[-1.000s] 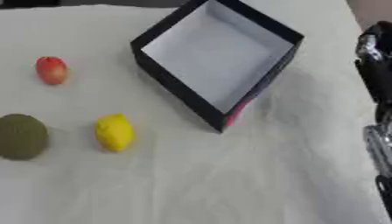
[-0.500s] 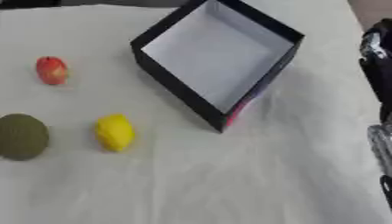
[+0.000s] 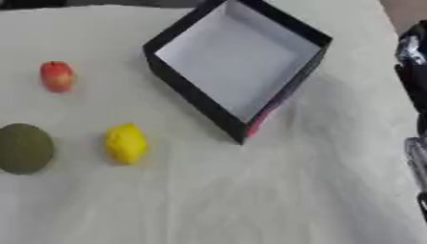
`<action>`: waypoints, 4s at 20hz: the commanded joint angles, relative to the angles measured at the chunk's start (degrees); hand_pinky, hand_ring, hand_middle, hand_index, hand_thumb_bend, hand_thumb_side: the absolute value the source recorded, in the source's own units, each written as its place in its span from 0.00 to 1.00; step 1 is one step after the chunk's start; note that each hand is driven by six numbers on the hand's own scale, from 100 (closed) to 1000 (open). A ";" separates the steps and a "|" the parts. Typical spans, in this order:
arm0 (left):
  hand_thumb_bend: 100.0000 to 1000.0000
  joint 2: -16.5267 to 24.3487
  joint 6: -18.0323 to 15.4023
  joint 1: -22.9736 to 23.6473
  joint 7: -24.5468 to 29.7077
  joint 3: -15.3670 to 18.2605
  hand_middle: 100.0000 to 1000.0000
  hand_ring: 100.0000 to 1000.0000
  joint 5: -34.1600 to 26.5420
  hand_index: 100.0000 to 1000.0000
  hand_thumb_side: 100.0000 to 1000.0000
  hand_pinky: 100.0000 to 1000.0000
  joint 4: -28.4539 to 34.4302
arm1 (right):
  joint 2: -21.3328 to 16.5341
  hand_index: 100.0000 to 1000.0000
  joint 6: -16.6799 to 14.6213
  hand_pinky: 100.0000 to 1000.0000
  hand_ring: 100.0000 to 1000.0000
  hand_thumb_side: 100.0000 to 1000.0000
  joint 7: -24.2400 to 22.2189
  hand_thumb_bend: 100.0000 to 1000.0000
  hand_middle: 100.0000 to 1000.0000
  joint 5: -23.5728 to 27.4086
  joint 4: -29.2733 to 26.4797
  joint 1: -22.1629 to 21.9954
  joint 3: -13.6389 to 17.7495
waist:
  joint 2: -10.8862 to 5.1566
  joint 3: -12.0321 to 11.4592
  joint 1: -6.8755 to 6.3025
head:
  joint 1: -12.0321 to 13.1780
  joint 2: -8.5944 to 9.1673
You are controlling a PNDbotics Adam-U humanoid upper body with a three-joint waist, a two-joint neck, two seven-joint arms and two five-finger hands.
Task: Pick up objects on the table and place them in the box.
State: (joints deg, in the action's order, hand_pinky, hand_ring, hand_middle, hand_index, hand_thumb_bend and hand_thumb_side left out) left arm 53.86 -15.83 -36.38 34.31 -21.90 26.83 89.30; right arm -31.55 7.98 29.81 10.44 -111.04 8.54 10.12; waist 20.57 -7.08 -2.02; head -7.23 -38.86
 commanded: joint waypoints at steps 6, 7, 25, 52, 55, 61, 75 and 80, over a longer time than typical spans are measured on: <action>0.33 -5.96 -1.54 -4.02 -2.13 -2.55 0.79 0.80 4.86 0.86 0.10 0.79 -6.85 | -1.65 0.75 -0.06 0.84 0.76 0.42 -0.54 0.00 0.62 0.36 -0.54 0.63 -0.14 | -1.16 0.25 -0.64 | 0.33 -0.35; 0.27 -6.60 -1.33 -4.21 -2.67 -2.54 0.77 0.78 5.05 0.84 0.02 0.77 -7.55 | -1.65 0.75 0.00 0.84 0.76 0.43 -0.61 0.00 0.62 0.39 -0.48 0.65 -0.23 | -1.14 0.30 -0.60 | 0.34 -0.33; 0.06 -0.24 3.77 -10.09 -4.15 7.73 0.67 0.69 -6.68 0.72 0.00 0.71 12.68 | -2.10 0.76 -0.28 0.84 0.77 0.42 1.26 0.00 0.62 1.02 -0.52 0.46 0.92 | -1.67 0.37 -1.71 | 0.73 -0.37; 0.24 -31.98 -4.79 -31.42 -9.24 4.40 0.65 0.68 15.85 0.69 0.00 0.69 -19.17 | -16.32 0.77 -7.86 0.86 0.80 0.11 8.22 0.00 0.67 5.33 -3.55 5.03 8.56 | -4.12 11.49 1.32 | 15.72 -1.20; 0.27 -33.41 -5.78 -31.58 -8.99 4.37 0.67 0.69 18.74 0.70 0.00 0.71 -22.01 | -15.83 0.77 -7.62 0.86 0.80 0.12 8.08 0.00 0.67 6.02 -3.55 5.40 8.20 | -4.17 12.55 0.99 | 16.50 -1.41; 0.29 -35.21 -5.42 -31.46 -8.49 4.66 0.69 0.71 24.55 0.73 0.00 0.75 -24.20 | -15.13 0.77 -7.16 0.86 0.80 0.14 8.00 0.00 0.67 6.39 -3.55 5.49 7.73 | -4.31 13.02 0.70 | 16.17 -1.77; 0.47 -37.17 -4.48 -31.35 -16.90 6.62 0.85 0.84 32.81 0.94 0.58 0.82 -23.80 | -14.86 0.77 -6.19 0.86 0.80 0.15 6.71 0.00 0.67 6.04 -3.55 4.89 6.72 | -4.57 12.66 1.11 | 14.67 -2.29; 0.29 -35.83 -1.96 -31.18 -21.05 7.28 0.81 0.81 29.52 0.91 0.34 0.80 -21.73 | -15.42 0.77 -6.59 0.86 0.80 0.13 6.93 0.00 0.67 6.05 -3.55 4.65 7.20 | -4.98 12.17 0.96 | 14.04 -2.85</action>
State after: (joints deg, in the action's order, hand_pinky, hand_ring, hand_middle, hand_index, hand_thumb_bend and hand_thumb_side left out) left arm 16.37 -18.28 -66.25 14.42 -15.32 57.35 66.09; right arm -45.12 1.63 36.74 16.67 -113.55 13.01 16.58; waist 18.33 4.97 -1.40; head 7.03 -41.40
